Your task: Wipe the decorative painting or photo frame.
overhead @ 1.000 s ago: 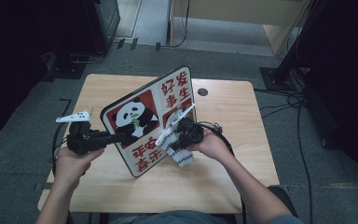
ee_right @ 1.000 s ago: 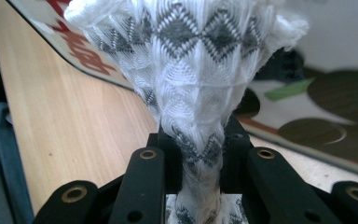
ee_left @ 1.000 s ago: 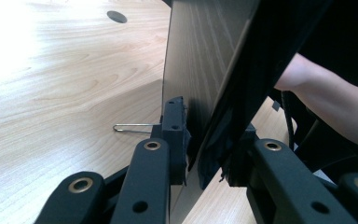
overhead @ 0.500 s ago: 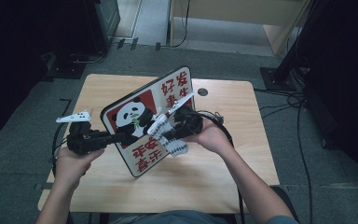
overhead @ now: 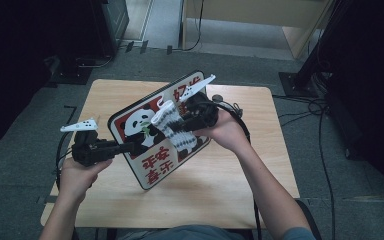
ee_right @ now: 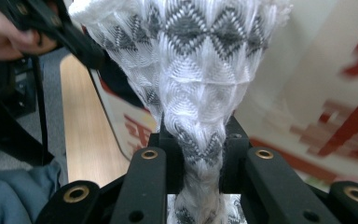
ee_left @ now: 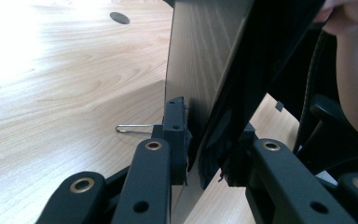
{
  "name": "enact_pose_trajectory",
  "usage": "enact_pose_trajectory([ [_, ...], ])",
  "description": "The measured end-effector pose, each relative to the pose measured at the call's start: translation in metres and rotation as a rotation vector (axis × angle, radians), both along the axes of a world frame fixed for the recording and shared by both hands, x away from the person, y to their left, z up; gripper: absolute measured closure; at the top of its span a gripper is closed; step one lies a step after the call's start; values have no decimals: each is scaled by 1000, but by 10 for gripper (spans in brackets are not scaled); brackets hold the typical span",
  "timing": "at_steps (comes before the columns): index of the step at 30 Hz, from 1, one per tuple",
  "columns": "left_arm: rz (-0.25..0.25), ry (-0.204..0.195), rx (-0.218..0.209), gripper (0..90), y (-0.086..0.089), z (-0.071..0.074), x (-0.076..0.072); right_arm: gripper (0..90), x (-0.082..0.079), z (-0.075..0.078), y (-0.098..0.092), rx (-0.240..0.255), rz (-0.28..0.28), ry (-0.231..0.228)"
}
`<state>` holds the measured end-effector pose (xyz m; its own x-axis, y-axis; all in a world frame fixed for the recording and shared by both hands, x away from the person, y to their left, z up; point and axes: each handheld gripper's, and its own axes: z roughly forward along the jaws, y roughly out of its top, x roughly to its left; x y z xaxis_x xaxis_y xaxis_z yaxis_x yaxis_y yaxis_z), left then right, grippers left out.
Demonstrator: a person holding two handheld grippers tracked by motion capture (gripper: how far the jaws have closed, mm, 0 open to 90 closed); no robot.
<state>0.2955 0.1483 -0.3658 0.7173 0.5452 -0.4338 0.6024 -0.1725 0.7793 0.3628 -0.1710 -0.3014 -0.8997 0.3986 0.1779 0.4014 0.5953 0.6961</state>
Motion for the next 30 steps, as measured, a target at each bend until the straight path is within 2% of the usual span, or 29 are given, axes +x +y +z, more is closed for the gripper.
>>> enact_pose_trajectory([
  [11, 0, -3, -5, 760, 0, 0, 0, 771, 4, 46, 24, 11, 29, -85],
  [13, -4, -6, 0, 760, 0, 0, 0, 770, 6, 50, 27, 19, 26, -88],
  [16, -5, -6, -3, 760, 0, -1, 0, 769, 10, 50, 32, 10, 20, -88],
  [22, -6, -7, -2, 760, 0, -1, 0, 765, 16, 40, 35, -1, 22, -66],
  [30, -9, -11, -1, 760, -1, -1, -1, 765, 17, 33, 35, -8, 22, -53],
])
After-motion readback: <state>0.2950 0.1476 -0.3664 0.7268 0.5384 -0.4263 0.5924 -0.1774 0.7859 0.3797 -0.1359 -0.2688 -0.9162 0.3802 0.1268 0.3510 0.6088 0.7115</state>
